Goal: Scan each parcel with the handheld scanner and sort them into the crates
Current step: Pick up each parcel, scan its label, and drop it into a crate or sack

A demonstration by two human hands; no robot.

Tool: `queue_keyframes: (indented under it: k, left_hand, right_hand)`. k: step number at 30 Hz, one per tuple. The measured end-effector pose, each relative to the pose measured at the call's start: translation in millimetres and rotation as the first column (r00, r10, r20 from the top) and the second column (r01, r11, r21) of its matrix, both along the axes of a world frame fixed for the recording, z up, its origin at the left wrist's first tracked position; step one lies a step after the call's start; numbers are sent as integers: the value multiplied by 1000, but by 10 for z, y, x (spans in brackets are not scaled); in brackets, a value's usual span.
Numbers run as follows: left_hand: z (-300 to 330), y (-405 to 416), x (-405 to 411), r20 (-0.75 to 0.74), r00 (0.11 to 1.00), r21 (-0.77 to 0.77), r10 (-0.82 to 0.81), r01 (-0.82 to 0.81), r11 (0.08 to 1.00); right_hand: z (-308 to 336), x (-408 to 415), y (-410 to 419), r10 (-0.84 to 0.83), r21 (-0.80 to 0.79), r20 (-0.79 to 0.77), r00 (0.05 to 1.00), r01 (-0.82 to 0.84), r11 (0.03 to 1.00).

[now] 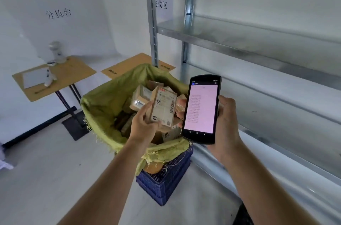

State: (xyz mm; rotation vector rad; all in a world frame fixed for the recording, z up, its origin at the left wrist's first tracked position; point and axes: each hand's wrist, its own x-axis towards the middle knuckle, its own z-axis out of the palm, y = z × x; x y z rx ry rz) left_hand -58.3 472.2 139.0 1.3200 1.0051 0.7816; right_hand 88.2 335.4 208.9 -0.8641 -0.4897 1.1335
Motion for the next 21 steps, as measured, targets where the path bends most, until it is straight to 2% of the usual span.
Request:
queue_keyframes:
  k: [3, 11, 17, 20, 21]
  left_hand:
    - [-136, 379, 175, -52, 999, -15, 11, -12, 1000]
    - [-685, 1204, 664, -187, 981, -75, 46, -61, 995]
    - [-982, 1621, 874, -290, 956, -145, -39, -3, 989]
    - [-911, 1760, 936, -447, 894, 15, 40, -37, 999]
    - [-867, 1833, 947, -439, 895, 68, 76, -51, 996]
  right_hand:
    - [-182, 220, 373, -12, -25, -39, 999, 11, 1000]
    - [-666, 723, 1323, -57, -154, -28, 998, 52, 987]
    - [-840, 1041, 1871, -71, -211, -38, 997, 62, 976]
    - [-832, 1063, 2020, -75, -197, -46, 996, 65, 978]
    - [-828, 1059, 2064, -79, -190, -46, 996, 69, 979]
